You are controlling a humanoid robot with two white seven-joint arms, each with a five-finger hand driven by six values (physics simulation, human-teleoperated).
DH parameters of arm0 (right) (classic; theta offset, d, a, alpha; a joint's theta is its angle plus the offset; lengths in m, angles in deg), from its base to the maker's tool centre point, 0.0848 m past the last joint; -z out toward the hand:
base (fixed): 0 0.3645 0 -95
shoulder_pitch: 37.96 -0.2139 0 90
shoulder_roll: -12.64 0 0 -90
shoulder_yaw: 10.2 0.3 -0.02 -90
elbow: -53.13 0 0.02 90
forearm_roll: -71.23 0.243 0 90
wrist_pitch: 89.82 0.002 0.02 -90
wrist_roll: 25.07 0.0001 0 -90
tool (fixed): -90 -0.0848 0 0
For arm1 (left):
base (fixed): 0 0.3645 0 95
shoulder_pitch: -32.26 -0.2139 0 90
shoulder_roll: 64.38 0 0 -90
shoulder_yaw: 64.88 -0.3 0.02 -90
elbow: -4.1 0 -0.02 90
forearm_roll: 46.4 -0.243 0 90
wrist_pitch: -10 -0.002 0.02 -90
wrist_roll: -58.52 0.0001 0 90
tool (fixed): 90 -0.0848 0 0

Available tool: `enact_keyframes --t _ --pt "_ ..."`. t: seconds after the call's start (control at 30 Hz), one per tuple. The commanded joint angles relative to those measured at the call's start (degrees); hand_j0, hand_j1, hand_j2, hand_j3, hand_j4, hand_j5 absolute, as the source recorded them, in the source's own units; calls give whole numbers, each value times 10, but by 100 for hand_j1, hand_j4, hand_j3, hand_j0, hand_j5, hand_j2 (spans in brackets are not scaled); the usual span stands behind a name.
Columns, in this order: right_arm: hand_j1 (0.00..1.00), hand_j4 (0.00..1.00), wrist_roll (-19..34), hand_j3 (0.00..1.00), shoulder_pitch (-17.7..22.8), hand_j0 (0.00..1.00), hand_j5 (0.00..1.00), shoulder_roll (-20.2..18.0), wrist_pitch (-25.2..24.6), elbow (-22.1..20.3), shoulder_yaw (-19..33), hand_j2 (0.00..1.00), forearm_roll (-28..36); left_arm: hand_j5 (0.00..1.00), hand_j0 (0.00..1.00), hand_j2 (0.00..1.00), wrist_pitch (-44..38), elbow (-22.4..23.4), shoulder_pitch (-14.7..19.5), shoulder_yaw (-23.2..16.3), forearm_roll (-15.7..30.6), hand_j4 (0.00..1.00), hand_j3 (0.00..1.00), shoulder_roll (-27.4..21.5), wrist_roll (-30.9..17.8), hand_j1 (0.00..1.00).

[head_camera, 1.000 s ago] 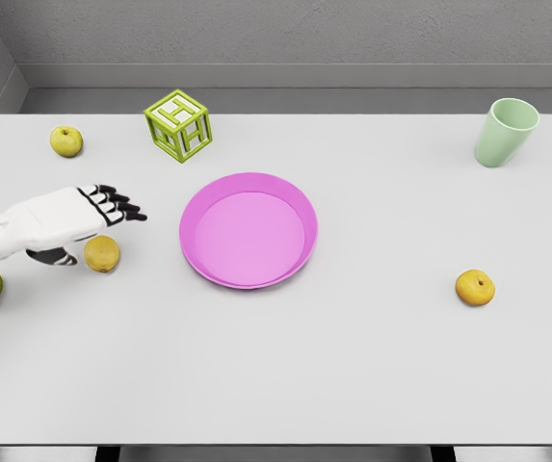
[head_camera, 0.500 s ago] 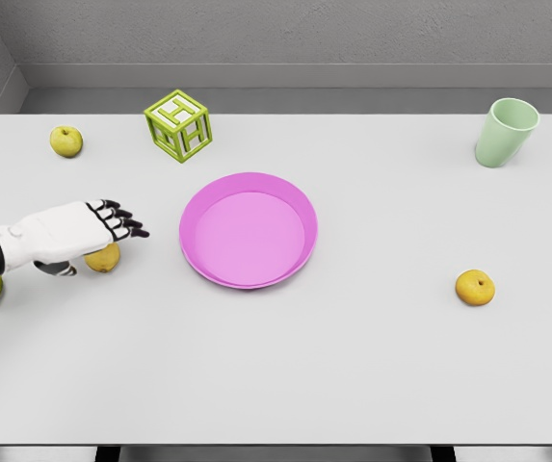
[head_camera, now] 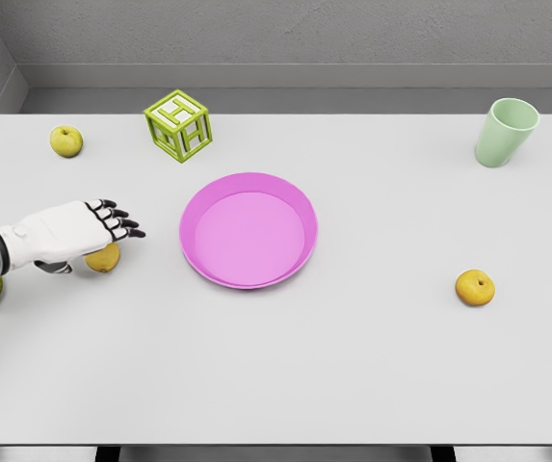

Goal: Put the lemon on the plate with left arm

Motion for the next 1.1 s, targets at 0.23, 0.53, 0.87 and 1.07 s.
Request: enact_keyframes --t 0.23,0.53,0.87,1.07 --pt "100 100 0 100 0 100 100 0 0 0 0 100 0 100 100 100 -1 1 2 -1 -17 100 100 1 0 100" --pt "100 100 0 100 0 100 100 0 0 0 0 100 0 100 100 100 -1 1 1 -2 -17 100 100 0 0 100" --pt "100 100 0 100 0 100 100 0 0 0 0 100 1 88 88 88 -1 1 -1 -2 -17 88 88 2 0 88" --pt "100 100 0 100 0 100 100 0 0 0 0 100 0 87 87 87 -1 0 0 -2 -13 87 87 4 0 87"
